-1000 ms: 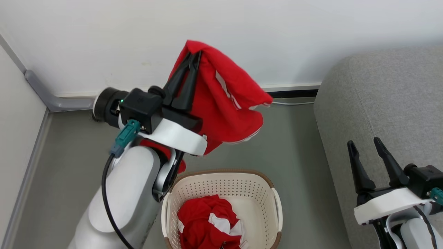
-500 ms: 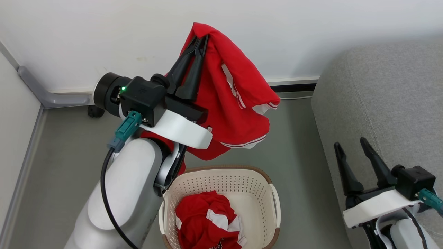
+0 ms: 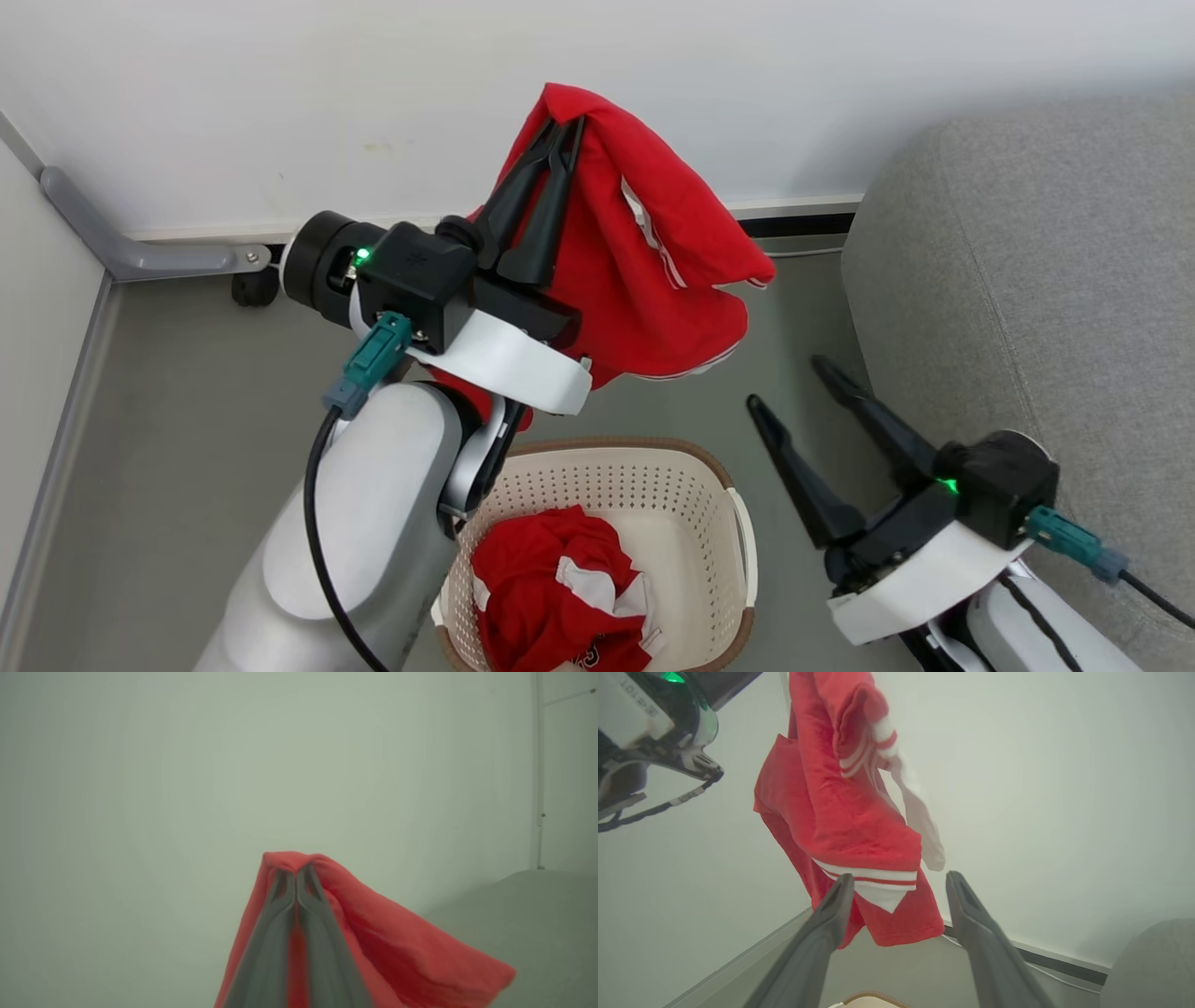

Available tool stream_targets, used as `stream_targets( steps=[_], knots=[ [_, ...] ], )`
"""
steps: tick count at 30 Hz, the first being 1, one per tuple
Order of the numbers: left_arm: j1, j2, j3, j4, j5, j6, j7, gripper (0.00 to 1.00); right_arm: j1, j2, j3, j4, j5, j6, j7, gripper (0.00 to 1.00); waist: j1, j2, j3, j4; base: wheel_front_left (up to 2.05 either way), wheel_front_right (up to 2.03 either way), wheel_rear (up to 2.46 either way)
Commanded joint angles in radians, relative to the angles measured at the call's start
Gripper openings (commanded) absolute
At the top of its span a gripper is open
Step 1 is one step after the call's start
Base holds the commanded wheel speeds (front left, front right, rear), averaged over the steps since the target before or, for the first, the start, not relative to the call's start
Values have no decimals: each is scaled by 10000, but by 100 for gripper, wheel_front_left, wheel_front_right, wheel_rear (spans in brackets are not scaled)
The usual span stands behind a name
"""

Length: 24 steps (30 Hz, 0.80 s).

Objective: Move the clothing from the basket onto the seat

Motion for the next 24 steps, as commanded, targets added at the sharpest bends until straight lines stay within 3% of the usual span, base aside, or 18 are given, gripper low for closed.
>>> stream_targets(
  steps=[1,14,24],
  knots=[
    [-598,91,233,-158,-81,88,-127,0,-397,-124,427,-357,84,40,-61,100,0,0,19,18,0,0,0],
    [-712,-71,-339,293,-328,84,-390,0,-1312,477,1277,118,35,40,-61,100,0,0,38,255,0,0,0],
    [-774,-138,-915,533,-677,73,-532,0,-2034,1117,1502,1643,-407,40,-61,100,0,0,-50,545,0,0,0]
  ],
)
